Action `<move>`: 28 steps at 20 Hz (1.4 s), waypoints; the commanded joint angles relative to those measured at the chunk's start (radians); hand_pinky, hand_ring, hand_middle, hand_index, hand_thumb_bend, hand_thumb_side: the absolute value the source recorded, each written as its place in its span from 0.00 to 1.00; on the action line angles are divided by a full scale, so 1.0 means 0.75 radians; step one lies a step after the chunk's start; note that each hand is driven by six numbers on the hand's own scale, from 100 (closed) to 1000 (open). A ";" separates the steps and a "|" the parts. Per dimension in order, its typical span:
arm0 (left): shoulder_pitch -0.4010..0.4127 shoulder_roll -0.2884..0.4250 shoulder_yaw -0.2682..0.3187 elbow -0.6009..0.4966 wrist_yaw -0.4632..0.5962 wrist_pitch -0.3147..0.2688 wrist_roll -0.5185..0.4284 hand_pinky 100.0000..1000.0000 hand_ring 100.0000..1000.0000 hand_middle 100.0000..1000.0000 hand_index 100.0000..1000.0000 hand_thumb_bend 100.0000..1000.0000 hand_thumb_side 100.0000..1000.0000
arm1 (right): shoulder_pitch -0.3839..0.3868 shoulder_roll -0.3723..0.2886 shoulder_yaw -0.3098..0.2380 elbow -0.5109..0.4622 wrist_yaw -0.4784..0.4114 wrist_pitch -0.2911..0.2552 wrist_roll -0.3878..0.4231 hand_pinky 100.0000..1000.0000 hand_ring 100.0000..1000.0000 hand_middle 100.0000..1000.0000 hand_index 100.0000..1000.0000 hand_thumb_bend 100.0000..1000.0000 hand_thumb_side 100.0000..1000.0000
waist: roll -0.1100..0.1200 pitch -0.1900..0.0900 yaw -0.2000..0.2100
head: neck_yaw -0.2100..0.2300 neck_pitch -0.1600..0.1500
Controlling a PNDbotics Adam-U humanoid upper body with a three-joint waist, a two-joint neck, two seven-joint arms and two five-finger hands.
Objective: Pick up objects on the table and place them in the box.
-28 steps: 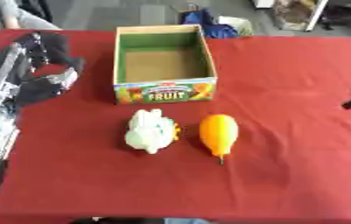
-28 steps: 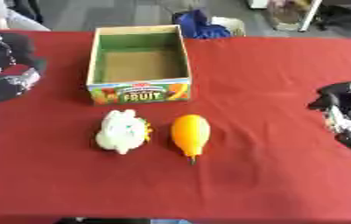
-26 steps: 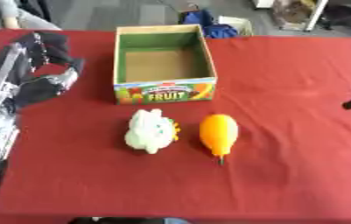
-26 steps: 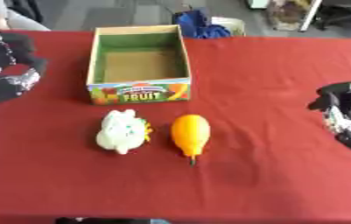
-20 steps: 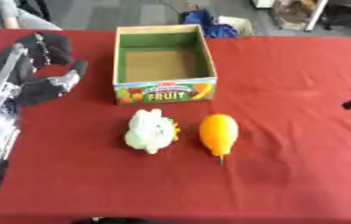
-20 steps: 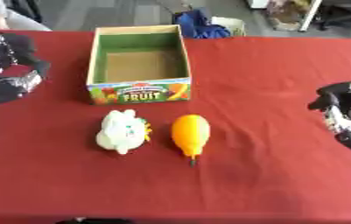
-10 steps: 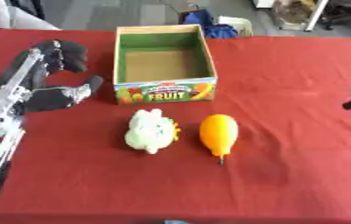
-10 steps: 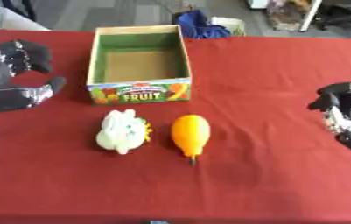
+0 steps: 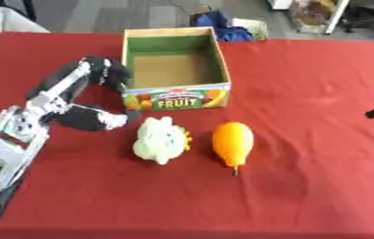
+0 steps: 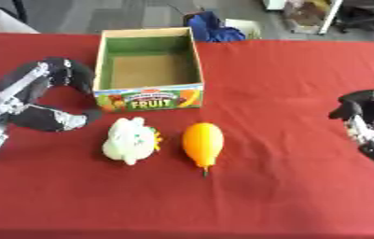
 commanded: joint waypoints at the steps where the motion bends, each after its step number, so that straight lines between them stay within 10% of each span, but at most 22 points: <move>1: -0.046 0.036 -0.049 0.024 -0.038 0.001 -0.044 0.63 0.55 0.54 0.69 0.49 0.00 | -0.012 -0.021 -0.005 -0.024 -0.007 -0.004 0.005 0.62 0.51 0.43 0.60 0.00 0.23 | 0.000 -0.017 -0.006 | 0.003 -0.004; 28: -0.214 -0.063 -0.219 0.381 -0.432 -0.147 -0.220 0.65 0.58 0.59 0.72 0.59 0.00 | -0.013 -0.013 -0.001 -0.020 -0.010 -0.004 0.012 0.62 0.51 0.43 0.60 0.00 0.23 | -0.006 -0.018 -0.031 | -0.005 -0.010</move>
